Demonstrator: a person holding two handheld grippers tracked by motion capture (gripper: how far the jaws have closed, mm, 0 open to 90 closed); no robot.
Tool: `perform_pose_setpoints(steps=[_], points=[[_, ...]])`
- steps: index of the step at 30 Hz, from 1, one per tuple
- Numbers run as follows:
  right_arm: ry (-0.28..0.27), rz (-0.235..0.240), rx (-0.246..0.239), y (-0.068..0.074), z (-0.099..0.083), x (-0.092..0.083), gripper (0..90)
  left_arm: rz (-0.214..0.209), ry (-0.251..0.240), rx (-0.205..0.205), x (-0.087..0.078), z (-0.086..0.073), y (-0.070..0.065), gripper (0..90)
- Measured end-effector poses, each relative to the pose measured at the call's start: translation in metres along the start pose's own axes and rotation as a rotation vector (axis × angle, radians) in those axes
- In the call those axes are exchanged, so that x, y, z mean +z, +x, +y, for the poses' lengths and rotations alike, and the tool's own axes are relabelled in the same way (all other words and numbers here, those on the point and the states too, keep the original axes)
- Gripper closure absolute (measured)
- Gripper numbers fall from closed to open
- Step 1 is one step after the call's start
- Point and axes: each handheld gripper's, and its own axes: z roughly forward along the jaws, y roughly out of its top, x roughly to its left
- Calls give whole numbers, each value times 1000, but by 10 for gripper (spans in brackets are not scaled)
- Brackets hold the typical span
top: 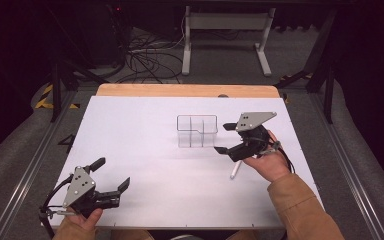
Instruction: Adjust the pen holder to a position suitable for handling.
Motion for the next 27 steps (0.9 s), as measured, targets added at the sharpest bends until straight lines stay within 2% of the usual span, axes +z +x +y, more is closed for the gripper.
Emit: perform_pose_setpoints(steps=[9, 13, 16, 20, 27], points=[[14, -10, -11, -5, 5, 4, 225, -1, 1, 0, 0, 0, 1, 66], [27, -21, -33, -6, 8, 8, 246, 2, 4, 2, 0, 0, 1, 67], [79, -25, -68, -9, 11, 12, 267, 6, 5, 2, 0, 0, 1, 68], [85, 3, -59, -14, 15, 17, 282, 8, 4, -1, 0, -1, 1, 69], [140, 28, -71, -19, 20, 38, 321, 6, 5, 0, 1, -1, 1, 70]])
